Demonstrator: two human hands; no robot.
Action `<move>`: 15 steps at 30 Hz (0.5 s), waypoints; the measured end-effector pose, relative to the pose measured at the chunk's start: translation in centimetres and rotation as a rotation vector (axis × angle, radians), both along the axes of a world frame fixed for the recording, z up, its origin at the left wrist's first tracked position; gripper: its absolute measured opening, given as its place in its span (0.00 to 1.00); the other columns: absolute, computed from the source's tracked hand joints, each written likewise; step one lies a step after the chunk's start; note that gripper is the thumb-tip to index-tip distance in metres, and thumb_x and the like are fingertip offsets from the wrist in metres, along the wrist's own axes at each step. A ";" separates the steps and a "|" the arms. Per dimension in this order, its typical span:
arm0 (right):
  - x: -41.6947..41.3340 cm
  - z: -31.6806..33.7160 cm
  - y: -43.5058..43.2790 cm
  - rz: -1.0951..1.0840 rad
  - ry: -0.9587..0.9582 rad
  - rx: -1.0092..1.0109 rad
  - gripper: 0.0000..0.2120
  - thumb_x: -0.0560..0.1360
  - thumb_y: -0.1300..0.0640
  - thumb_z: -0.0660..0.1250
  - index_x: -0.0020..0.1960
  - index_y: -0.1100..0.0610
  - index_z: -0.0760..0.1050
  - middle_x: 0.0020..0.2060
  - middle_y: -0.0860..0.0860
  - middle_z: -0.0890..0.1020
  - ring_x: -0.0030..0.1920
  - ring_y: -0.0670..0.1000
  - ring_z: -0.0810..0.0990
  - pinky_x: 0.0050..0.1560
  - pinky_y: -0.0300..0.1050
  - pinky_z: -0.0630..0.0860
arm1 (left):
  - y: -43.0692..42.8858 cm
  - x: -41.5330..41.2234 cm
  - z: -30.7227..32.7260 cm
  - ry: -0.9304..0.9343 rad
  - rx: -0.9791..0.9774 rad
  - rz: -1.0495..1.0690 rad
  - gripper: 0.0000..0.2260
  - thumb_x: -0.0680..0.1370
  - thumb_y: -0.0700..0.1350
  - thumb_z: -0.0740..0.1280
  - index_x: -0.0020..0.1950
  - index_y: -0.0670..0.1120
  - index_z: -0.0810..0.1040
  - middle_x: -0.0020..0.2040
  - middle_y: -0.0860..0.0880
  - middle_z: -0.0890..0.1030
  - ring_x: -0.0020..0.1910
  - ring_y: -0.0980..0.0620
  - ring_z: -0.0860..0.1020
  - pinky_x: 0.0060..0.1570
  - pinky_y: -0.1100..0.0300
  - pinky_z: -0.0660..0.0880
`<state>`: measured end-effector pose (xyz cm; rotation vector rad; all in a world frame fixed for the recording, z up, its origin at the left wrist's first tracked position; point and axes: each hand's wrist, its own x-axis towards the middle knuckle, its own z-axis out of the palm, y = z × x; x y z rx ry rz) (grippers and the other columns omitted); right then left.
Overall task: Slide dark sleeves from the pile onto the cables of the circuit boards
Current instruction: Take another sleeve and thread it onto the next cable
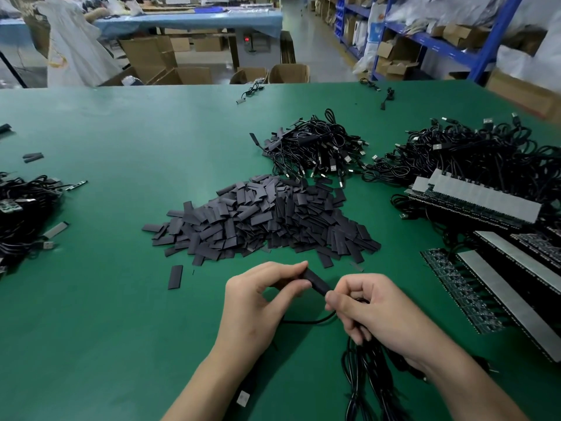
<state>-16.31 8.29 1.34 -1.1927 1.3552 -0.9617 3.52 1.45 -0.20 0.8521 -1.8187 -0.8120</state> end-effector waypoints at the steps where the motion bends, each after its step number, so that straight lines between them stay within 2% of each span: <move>1: 0.1 0.1 0.0 -0.007 -0.001 0.001 0.12 0.76 0.44 0.74 0.39 0.51 0.82 0.27 0.50 0.78 0.24 0.48 0.75 0.26 0.36 0.68 | 0.0 -0.1 0.0 -0.011 -0.015 -0.013 0.11 0.74 0.45 0.76 0.56 0.48 0.87 0.44 0.58 0.86 0.42 0.56 0.84 0.47 0.65 0.78; 5: 0.4 0.1 0.0 -0.021 -0.013 -0.001 0.12 0.74 0.43 0.73 0.40 0.51 0.82 0.27 0.50 0.78 0.24 0.48 0.74 0.26 0.36 0.68 | 0.1 -0.2 0.2 -0.030 -0.081 -0.030 0.11 0.77 0.42 0.73 0.59 0.47 0.86 0.43 0.57 0.84 0.42 0.56 0.83 0.46 0.65 0.78; 10: 0.5 0.2 0.0 -0.032 -0.076 0.005 0.11 0.74 0.45 0.73 0.38 0.51 0.82 0.27 0.50 0.77 0.24 0.48 0.74 0.26 0.37 0.68 | 0.2 -0.2 0.3 0.011 -0.055 0.057 0.08 0.75 0.43 0.74 0.54 0.48 0.88 0.43 0.59 0.85 0.43 0.57 0.84 0.47 0.69 0.76; 15: 0.6 0.3 0.0 -0.046 -0.107 0.002 0.11 0.75 0.46 0.73 0.38 0.52 0.82 0.27 0.51 0.76 0.23 0.48 0.73 0.26 0.37 0.68 | 0.1 -0.2 0.3 0.010 -0.062 0.043 0.06 0.75 0.44 0.75 0.52 0.48 0.88 0.44 0.59 0.86 0.43 0.57 0.84 0.46 0.68 0.77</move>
